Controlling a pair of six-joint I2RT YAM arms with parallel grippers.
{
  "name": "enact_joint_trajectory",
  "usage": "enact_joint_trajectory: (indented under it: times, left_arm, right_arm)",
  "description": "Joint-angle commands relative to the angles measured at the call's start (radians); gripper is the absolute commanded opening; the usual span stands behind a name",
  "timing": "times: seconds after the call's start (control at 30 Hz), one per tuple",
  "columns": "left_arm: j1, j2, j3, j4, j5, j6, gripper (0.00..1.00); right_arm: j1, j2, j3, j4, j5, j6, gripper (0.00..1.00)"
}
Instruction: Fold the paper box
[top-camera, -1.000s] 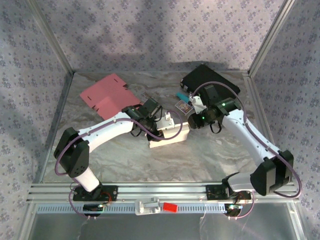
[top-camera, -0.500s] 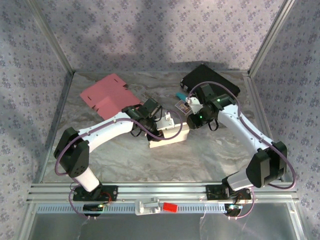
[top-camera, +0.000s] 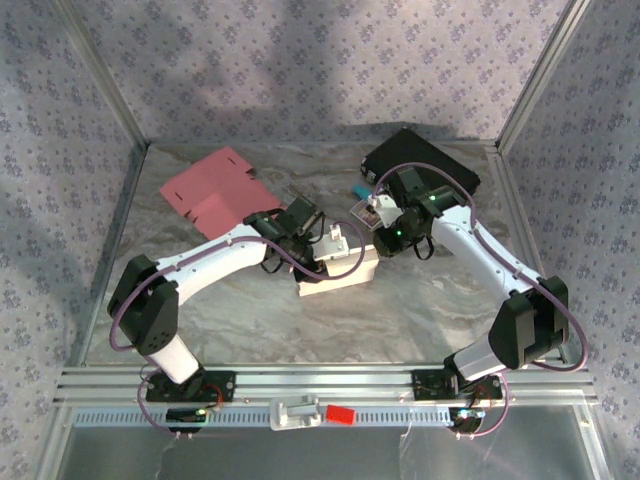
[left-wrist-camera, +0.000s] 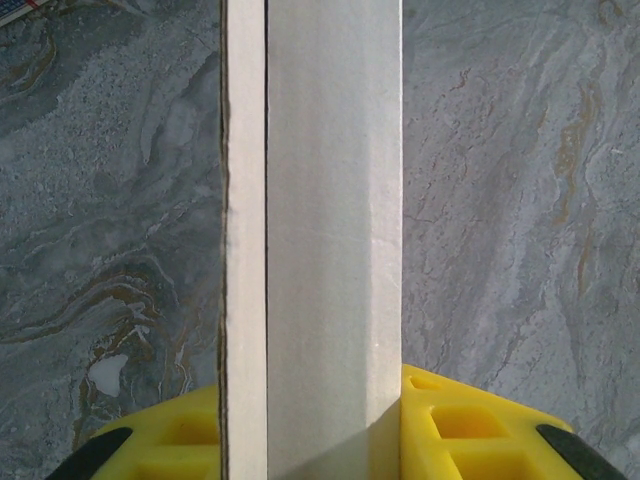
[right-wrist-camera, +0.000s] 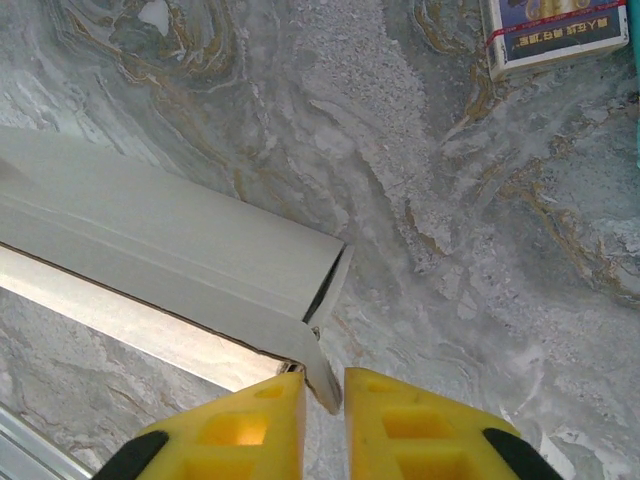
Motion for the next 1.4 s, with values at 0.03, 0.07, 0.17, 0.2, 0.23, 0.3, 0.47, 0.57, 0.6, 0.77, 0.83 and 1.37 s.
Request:
enact_joint_trajectory:
  times: [0.03,0.07,0.17,0.2,0.23,0.3,0.47,0.57,0.6,0.77,0.83,1.37]
  left_arm:
    - [0.007,0.004,0.004,-0.065,0.022,0.015,0.3]
    - [0.006,0.004,0.004,-0.066,0.022,0.016,0.3]
    - [0.009,0.004,0.004,-0.065,0.022,0.016,0.3]
    - [0.009,0.005,0.004,-0.065,0.022,0.015,0.3]
    - [0.009,0.005,0.005,-0.066,0.022,0.015,0.3]
    - [0.008,0.006,0.006,-0.066,0.023,0.014,0.3]
    - [0.008,0.005,0.006,-0.067,0.021,0.014,0.29]
    - [0.008,0.003,0.004,-0.068,0.02,0.012,0.29]
    - [0.009,0.004,0.006,-0.068,0.021,0.011,0.29]
    - [0.008,0.005,0.006,-0.07,0.021,0.01,0.26]
    - [0.008,0.004,0.006,-0.07,0.02,0.01,0.26]
    - [0.009,-0.003,0.004,-0.071,0.007,0.005,0.29]
  right_arm:
    - [0.009,0.011,0.028,-0.017,0.0,-0.013,0.15]
    - [0.008,0.012,0.026,-0.018,0.0,-0.011,0.14]
    - [0.01,0.012,0.022,-0.02,0.006,-0.011,0.13]
    - [0.01,0.01,0.022,-0.019,0.007,-0.01,0.12]
    - [0.011,0.01,0.023,-0.017,0.008,-0.008,0.11]
    - [0.015,0.009,0.022,-0.017,0.01,-0.004,0.1]
    - [0.029,0.009,0.022,-0.016,0.029,0.015,0.03]
    - [0.033,0.0,0.017,-0.01,0.033,0.041,0.0]
    - [0.035,-0.003,0.016,-0.008,0.034,0.053,0.0]
    - [0.042,-0.016,0.004,0.005,0.028,0.12,0.0]
    - [0.043,-0.021,-0.002,0.01,0.03,0.153,0.0]
    - [0.015,-0.108,-0.102,0.132,-0.012,0.37,0.0]
